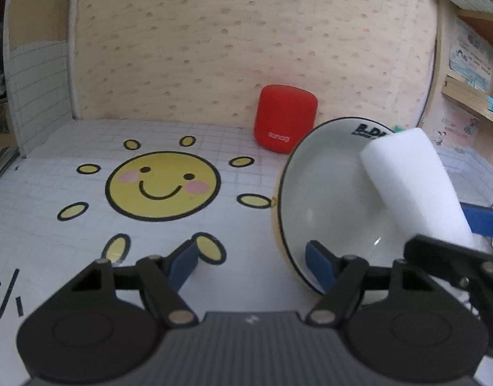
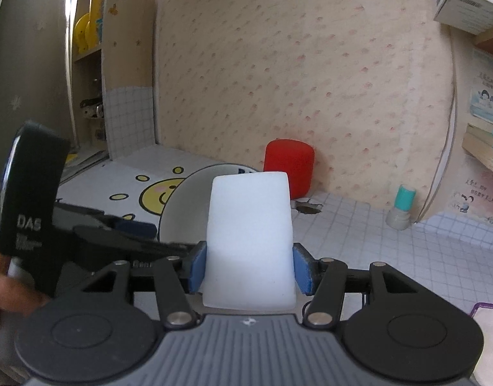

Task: Clean bowl
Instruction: 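Keep scrubbing the bowl interior with the sponge in the right gripper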

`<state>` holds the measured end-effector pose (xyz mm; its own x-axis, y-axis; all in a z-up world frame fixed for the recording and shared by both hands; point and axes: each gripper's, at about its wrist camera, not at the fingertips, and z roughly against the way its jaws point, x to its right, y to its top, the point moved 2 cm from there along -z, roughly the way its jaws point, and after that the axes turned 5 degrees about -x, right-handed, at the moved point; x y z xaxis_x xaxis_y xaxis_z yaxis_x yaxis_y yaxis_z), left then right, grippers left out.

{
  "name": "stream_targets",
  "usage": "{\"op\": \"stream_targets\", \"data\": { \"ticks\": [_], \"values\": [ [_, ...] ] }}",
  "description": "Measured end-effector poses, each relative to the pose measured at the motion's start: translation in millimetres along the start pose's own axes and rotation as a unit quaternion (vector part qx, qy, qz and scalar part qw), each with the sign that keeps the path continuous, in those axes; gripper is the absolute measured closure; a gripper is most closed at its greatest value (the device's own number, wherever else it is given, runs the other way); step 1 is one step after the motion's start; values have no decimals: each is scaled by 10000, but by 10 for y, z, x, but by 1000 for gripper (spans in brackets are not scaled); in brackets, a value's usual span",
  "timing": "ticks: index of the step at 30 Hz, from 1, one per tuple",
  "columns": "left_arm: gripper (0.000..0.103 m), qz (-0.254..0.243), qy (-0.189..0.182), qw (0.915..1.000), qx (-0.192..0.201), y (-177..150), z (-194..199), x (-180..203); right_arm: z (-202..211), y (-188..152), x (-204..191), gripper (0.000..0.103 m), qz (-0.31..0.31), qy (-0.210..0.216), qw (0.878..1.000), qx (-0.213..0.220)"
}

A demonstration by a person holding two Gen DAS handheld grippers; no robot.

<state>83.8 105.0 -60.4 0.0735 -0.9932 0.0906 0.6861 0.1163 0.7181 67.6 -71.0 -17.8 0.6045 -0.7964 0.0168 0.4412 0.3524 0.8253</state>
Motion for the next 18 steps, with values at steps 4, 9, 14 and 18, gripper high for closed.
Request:
{"op": "stream_targets", "data": {
  "ticks": [4, 9, 14, 18],
  "values": [
    [30, -102, 76, 9999, 16, -36, 8, 23, 20, 34, 8, 50, -42, -54, 9999, 79],
    [30, -127, 115, 9999, 9, -66, 30, 35, -3, 177, -16, 50, -41, -49, 9998, 192],
    [30, -70, 65, 10000, 18, -73, 49, 18, -53, 142, -49, 50, -57, 9, 9999, 124],
    [30, -76, 65, 9999, 25, -83, 57, 31, -7, 52, -50, 49, -43, 16, 10000, 73]
  ]
}}
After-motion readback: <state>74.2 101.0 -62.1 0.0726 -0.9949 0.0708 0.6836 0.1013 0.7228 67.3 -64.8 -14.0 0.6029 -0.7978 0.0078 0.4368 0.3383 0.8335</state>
